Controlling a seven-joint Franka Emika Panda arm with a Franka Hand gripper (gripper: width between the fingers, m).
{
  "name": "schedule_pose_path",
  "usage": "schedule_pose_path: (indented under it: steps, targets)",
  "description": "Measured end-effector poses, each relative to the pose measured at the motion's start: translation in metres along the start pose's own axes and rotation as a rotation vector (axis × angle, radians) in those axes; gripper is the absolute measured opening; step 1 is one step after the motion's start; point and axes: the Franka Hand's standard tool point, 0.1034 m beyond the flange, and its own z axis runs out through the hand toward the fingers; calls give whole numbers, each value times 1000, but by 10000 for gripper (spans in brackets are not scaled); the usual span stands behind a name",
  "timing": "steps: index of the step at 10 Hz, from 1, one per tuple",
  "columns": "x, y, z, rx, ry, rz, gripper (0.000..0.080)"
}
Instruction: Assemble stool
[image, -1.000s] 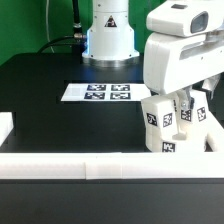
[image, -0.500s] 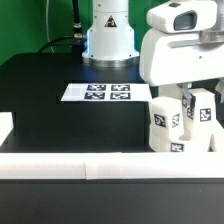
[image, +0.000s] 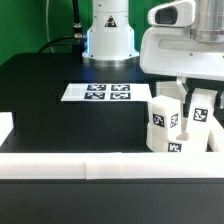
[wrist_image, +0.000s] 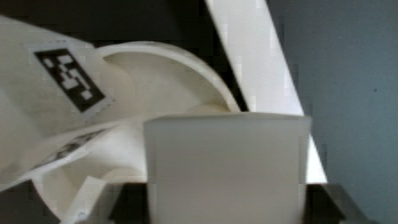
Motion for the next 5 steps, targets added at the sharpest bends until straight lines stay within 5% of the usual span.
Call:
schedule_pose_path:
  steps: [5]
  targets:
    - [1,0,-1,5,0,345,337]
